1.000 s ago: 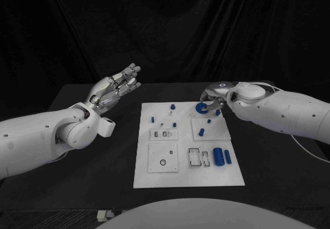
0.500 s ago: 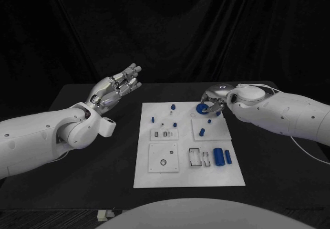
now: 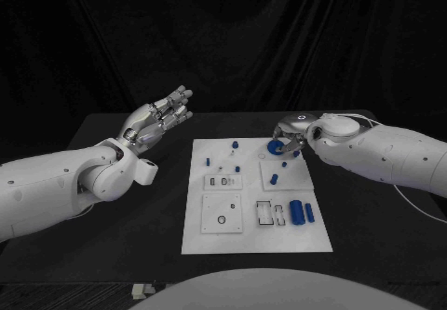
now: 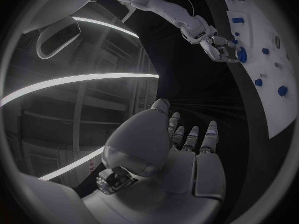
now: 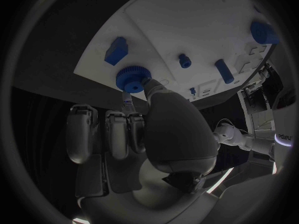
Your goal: Assemble the parts on the task board
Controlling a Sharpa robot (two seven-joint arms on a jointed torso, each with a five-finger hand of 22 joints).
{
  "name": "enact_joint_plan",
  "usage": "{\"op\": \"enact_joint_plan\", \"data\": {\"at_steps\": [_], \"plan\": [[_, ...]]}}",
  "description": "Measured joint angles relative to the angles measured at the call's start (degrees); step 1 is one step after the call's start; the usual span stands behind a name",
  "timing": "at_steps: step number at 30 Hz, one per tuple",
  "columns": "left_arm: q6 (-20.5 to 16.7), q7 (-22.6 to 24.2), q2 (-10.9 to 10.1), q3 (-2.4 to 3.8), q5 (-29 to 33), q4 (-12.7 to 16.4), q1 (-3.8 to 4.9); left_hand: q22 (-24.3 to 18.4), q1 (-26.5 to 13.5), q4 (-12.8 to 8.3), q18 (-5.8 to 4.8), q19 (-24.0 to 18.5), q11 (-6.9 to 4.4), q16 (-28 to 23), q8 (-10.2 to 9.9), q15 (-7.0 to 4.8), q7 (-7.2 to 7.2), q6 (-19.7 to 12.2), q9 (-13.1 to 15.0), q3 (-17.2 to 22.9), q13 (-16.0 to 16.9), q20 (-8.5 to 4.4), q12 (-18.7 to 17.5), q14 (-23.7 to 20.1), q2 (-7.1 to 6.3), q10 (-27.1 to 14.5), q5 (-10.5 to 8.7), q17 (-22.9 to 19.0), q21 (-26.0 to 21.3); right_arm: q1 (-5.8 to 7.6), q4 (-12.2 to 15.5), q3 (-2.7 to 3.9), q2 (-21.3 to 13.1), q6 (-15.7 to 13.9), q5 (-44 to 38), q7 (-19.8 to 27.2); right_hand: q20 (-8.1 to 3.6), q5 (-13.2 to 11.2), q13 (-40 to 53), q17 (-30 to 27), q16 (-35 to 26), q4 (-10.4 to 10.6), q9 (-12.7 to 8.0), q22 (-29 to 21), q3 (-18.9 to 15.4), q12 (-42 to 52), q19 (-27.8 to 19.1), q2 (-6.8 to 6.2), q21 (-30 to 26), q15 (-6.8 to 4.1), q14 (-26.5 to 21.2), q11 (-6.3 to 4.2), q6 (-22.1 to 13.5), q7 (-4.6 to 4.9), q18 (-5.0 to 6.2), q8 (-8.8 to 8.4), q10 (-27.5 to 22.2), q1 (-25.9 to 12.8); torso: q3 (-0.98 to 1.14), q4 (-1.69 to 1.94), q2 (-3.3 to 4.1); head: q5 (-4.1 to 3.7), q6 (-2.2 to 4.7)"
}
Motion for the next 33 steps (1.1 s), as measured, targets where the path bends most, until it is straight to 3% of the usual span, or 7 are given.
{"op": "enact_joint_plan", "data": {"at_steps": [8,16,21,26,33], "plan": [[0.07,0.00,0.00,0.00,0.00,-0.08,-0.03,0.00,0.00,0.00,0.00,0.00,0.20,0.00,0.00,0.00,0.00,0.00,0.00,0.00,0.00,0.00,0.00,0.00,0.00,-0.22,0.00,0.00,0.00,0.32,2.74,-0.25,-1.12,-1.35,-0.01,0.16,-0.01,1.33,0.00,0.00,0.00,-0.56,0.00,0.03,0.24,0.00,0.01,-0.33,0.00,0.00,0.00,0.00,0.30,0.30,0.00,0.03,0.00,1.15,0.00,-0.01,-0.01,0.28,0.00],[0.14,0.00,-0.01,0.00,0.00,-0.16,-0.06,0.00,0.00,-0.17,0.00,0.16,0.20,0.00,0.00,0.00,0.00,0.00,0.00,0.17,0.00,0.16,0.00,0.00,0.00,-0.22,0.00,0.00,0.00,2.54,6.97,-0.18,-0.85,-2.62,-0.05,0.25,-0.20,1.67,0.00,0.00,0.00,-0.81,0.00,0.04,0.48,0.00,0.20,-0.36,0.00,0.00,0.00,0.00,0.31,0.30,0.00,0.05,0.00,1.42,-0.01,-0.04,-0.01,0.26,0.00],[0.20,0.00,0.09,0.00,0.00,-0.17,-0.07,0.00,0.00,-0.24,0.01,0.21,0.20,0.00,0.00,0.00,0.00,0.00,0.00,0.24,0.00,0.21,0.00,0.00,0.00,-0.22,0.00,0.00,0.00,3.01,8.70,-0.19,0.84,-2.60,-0.06,0.43,-0.20,1.76,0.00,-0.01,0.00,-0.75,0.00,0.04,0.65,0.00,0.20,-0.43,0.00,0.00,0.00,0.00,0.30,0.30,0.00,0.05,0.00,1.63,-0.02,-0.04,-0.04,-0.07,0.00],[0.27,0.00,0.18,0.00,0.00,-0.20,-0.08,0.00,0.21,-0.23,0.01,0.21,0.20,0.00,0.00,0.00,0.00,0.00,0.00,0.55,0.00,0.21,0.00,0.00,0.21,-0.21,0.28,0.02,0.00,3.01,8.75,-0.21,3.27,-1.88,-0.07,0.80,-0.20,1.76,0.00,0.00,0.00,-0.93,0.00,0.04,0.96,0.00,0.20,-0.35,0.00,0.00,0.00,0.00,0.28,0.28,0.00,0.05,0.00,1.67,-0.02,-0.04,-0.05,-0.13,0.00],[0.40,0.00,0.32,0.00,0.00,-0.29,-0.10,0.05,0.21,-0.23,0.00,0.21,0.20,0.00,0.00,0.17,0.00,0.00,0.00,0.55,0.00,0.21,0.00,0.17,0.21,-0.21,0.28,0.05,0.00,2.10,6.49,-0.20,7.19,-0.53,-0.07,1.52,-0.20,1.74,-0.01,-0.01,0.00,-0.93,0.00,0.03,0.96,0.00,0.20,-0.19,0.00,0.00,0.00,0.00,0.27,0.27,0.00,0.05,0.00,1.52,-0.03,0.03,-0.04,-0.24,0.00]]}}
